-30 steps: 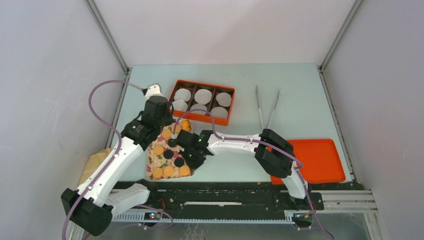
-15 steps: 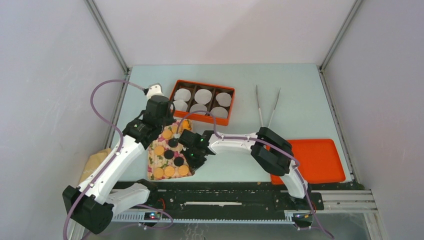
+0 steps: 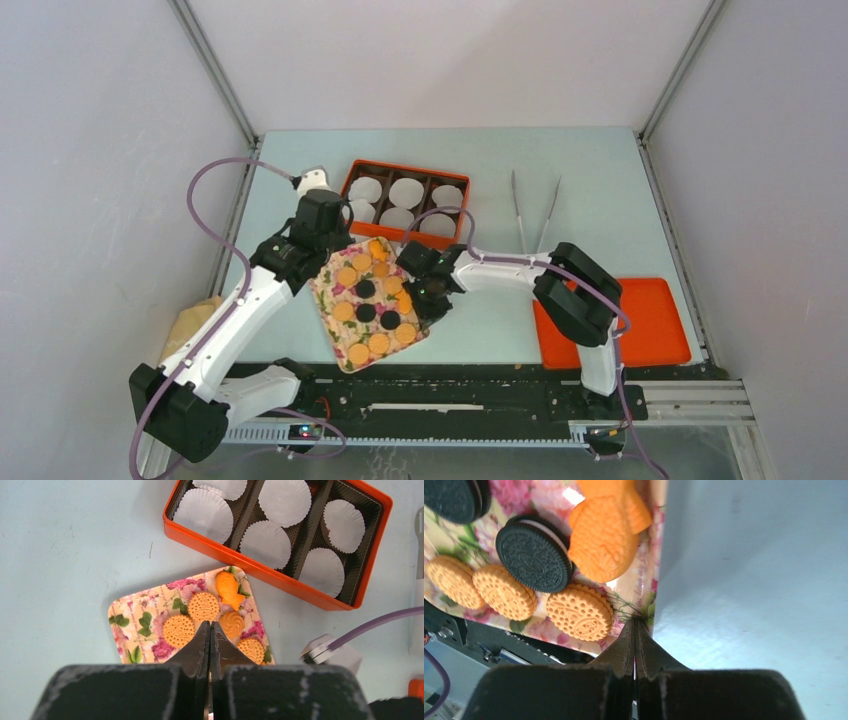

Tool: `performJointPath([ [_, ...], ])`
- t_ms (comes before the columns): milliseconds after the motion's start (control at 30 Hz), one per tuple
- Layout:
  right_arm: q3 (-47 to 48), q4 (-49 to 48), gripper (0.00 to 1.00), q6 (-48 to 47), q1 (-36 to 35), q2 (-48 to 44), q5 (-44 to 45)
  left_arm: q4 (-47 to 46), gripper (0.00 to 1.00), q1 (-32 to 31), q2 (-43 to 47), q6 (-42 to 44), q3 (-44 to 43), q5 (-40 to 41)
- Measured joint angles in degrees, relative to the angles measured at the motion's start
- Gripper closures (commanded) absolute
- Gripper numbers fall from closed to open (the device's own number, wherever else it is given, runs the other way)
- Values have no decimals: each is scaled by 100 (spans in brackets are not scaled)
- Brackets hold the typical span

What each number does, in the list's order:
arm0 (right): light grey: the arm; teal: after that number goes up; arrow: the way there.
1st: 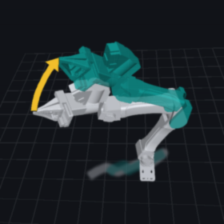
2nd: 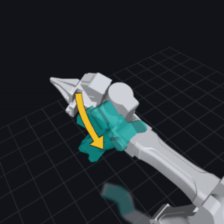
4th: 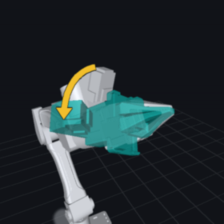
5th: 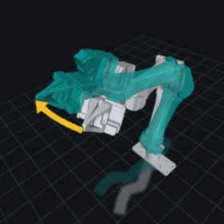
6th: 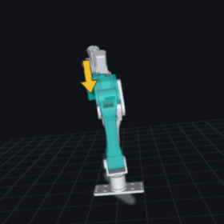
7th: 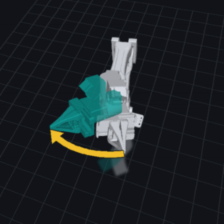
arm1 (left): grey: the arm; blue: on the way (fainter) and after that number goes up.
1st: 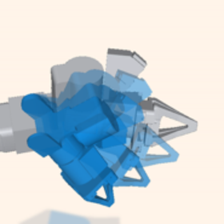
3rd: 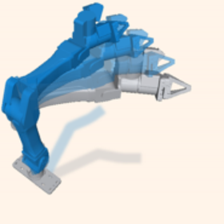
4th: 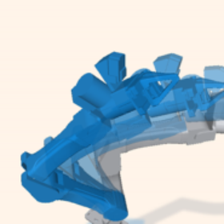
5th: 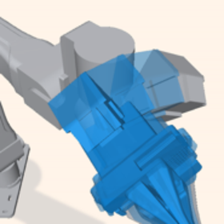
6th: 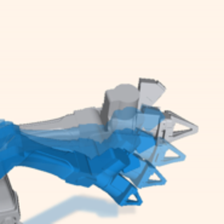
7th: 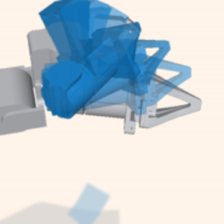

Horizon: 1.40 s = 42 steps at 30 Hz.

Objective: Pack the cookies

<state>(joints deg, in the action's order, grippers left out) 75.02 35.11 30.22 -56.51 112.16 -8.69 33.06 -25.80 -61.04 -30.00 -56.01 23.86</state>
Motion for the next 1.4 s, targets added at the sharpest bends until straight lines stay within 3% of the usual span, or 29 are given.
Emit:
performJointPath([
  [433,-234,334,100,-216,1770,-273,472,-170,100,0,-105,-4,0,-162],
  [633,96,459,100,-452,2243,-79,632,-295,100,0,-358,-7,4,-221],
  [900,946,599,100,-667,2568,461,831,-885,100,0,-1276,-9,192,-317],
  [1067,1012,605,100,-699,2592,509,817,-1014,100,-20,-2111,-160,254,-334],
  [1400,1064,601,100,-719,2566,538,691,-922,100,-527,-2221,-824,1255,-472],
])
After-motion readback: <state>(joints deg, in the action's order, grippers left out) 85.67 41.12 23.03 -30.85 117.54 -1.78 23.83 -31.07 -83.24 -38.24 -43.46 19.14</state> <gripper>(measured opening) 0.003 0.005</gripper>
